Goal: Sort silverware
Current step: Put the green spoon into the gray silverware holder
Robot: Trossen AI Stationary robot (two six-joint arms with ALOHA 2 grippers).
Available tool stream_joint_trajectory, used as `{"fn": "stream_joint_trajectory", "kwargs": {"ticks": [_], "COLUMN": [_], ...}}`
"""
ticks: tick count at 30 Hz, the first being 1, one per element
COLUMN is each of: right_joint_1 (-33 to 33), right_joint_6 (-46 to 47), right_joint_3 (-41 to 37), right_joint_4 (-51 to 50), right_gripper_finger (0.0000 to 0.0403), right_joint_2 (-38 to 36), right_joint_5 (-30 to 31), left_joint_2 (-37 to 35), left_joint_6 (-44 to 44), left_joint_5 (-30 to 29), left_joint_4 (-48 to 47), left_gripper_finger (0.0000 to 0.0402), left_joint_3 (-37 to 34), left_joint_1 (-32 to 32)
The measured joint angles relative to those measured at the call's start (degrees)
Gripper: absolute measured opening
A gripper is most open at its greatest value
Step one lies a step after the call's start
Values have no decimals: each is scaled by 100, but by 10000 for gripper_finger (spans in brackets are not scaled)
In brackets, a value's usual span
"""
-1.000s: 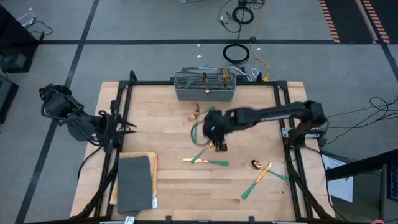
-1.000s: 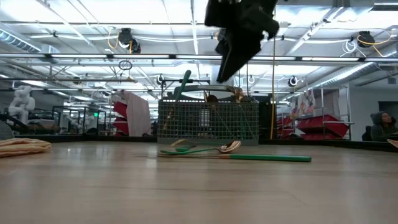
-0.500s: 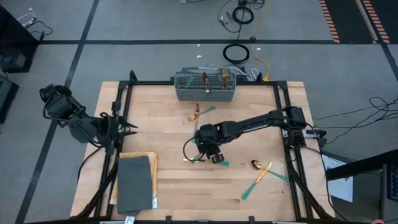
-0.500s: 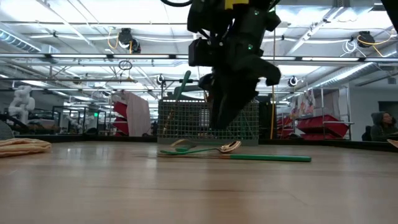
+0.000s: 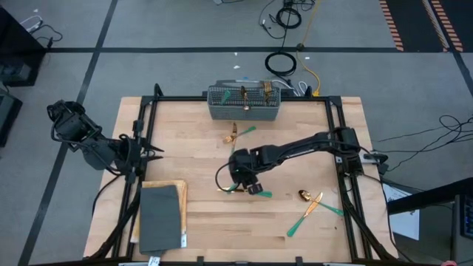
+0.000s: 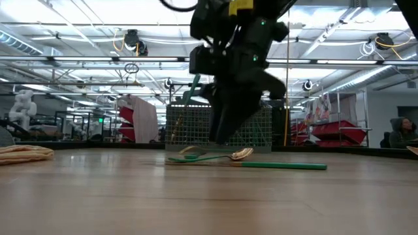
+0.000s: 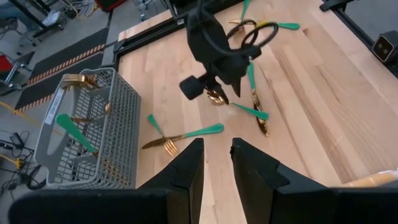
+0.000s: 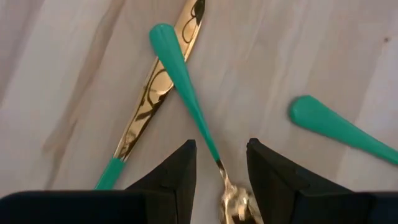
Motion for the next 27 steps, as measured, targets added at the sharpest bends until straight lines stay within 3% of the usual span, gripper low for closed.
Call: {"fn": "stream_joint_trajectory", "kwargs": {"ticks": [6, 10, 13, 17, 23, 27], "right_joint_1": [0, 10, 23, 1, 153, 348], "right_joint_6": [-52, -26, 41, 136, 501, 542], "right_joint_3": [2, 20, 27, 24, 155, 655], "right_joint_4": [34, -121, -274, -556, -626, -1282], "right_gripper_finger": [130, 124, 90, 16, 2, 1], "right_joint_2": [397, 457, 466, 466, 467, 419], "right_joint_5": [-130, 249, 589, 763, 958, 1370], "left_joint_2": [0, 0, 0, 0, 0, -1], "left_joint_6": [0, 0, 0, 0, -11, -14], "left_joint_5": [0, 0, 0, 0, 0, 0], "left_joint_4": [-2, -4, -6, -7, -7, -7], "left_gripper_finger": [90, 90, 90, 90, 90, 90], "left_joint_3": [0, 0, 0, 0, 0, 0], "left_joint_1": [0, 0, 0, 0, 0, 0]}}
